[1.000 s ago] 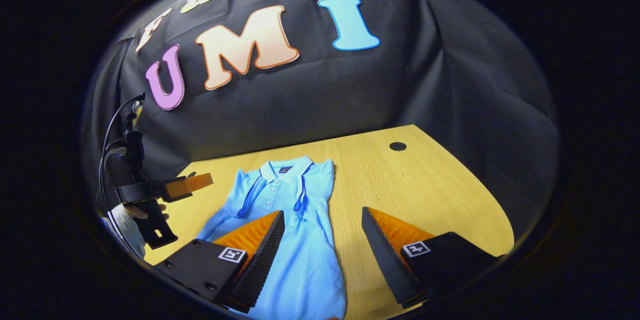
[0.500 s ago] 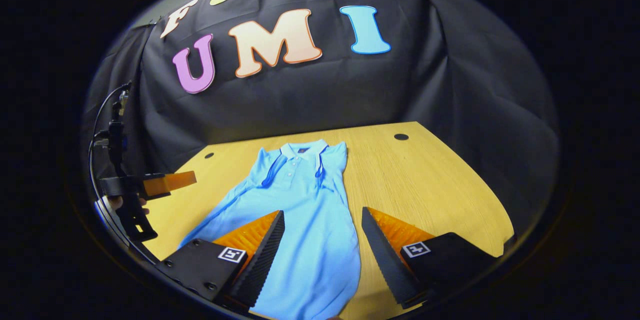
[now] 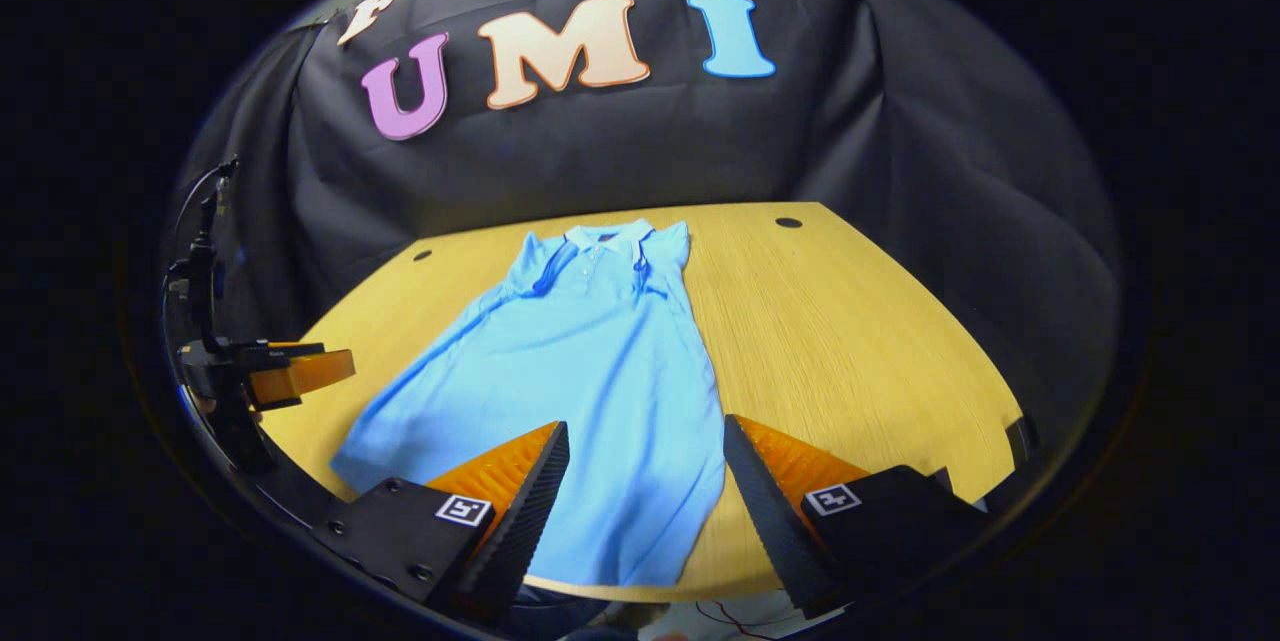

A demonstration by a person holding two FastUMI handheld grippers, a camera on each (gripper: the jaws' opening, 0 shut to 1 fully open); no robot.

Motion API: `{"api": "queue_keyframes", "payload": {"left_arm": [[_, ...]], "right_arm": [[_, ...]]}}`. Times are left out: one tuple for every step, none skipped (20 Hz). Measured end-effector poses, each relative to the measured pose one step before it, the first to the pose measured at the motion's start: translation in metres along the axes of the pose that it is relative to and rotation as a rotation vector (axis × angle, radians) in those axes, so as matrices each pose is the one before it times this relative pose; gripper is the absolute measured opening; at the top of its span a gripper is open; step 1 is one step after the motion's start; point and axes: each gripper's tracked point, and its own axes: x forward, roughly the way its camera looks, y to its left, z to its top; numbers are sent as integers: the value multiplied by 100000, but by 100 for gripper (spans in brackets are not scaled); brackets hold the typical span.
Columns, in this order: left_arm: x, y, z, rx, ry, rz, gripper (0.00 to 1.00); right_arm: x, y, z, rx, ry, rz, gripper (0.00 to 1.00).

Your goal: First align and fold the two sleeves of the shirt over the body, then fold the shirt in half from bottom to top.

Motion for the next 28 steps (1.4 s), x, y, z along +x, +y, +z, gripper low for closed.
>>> {"api": "queue_keyframes", "payload": {"left_arm": [[-549,-40,-1670,1354,2456,301,96],[-262,-62,-1386,1162,1997,275,96],[-298,3,-1317,803,2235,438,96],[-93,105,-1102,-286,1928,576,96],[-55,71,-1064,-588,1862,700,96],[0,49,-627,-58,1137,591,96],[-47,21,-406,402,40,580,96],[22,17,-352,1122,197,430,96],[-29,-23,-448,1594,543,330,96],[121,-127,-337,1109,770,69,96],[76,131,-435,1018,1202,-141,96],[79,-123,-306,796,851,-408,96],[-72,-57,-197,977,-52,231,97],[115,-75,557,969,-2034,4,96],[-119,-387,-489,1247,1210,-444,94],[-38,-217,404,1498,-1988,-553,94],[229,-218,-236,1043,578,-1132,94],[154,-244,174,-84,-694,-859,93],[70,-528,134,-1303,-35,-2215,94],[220,-945,-46,-2942,126,-3478,93],[-79,-536,122,-3216,-668,-1637,92],[256,-180,-82,893,602,266,90],[80,-672,72,1314,212,-1858,83],[133,-730,160,1334,-432,-1470,79],[3,-507,99,847,-674,-1563,60],[219,-515,295,352,-1225,-1020,49],[302,-430,24,-630,-960,-895,33],[156,-391,230,-2020,-1203,-865,24]], "right_arm": [[-278,125,-987,-876,1707,-29,98],[-110,58,-774,-665,1555,291,98],[-115,187,-777,-547,1246,334,98],[-159,74,-693,-444,1097,154,98],[-20,211,-507,-290,737,412,98],[-34,106,-741,-210,1270,247,98],[96,33,-689,-249,1447,190,98],[132,101,-731,-510,1247,-36,98],[-107,-82,-780,-413,1480,-478,98],[0,-214,-770,-285,1177,-1014,98],[196,-353,-652,-509,1288,-1751,98],[42,-377,-641,-293,1013,-1390,98],[129,-225,-555,-38,1354,-847,98],[129,-250,-597,3,1093,-1289,98],[82,-100,-351,204,1492,-312,98],[131,68,57,1620,-888,-52,98],[153,20,-29,525,510,-260,94],[-58,227,-66,346,84,24,98],[76,114,98,-136,55,81,98],[124,239,49,-452,301,619,98],[-57,212,-95,-459,175,634,98],[53,449,-157,-113,644,1411,97],[155,312,159,-334,351,1096,84],[140,417,1,-426,581,858,82],[110,525,122,-85,326,1162,65],[133,456,52,234,486,1213,58],[25,320,-120,585,265,1179,44],[34,291,-30,727,495,327,35]]}}
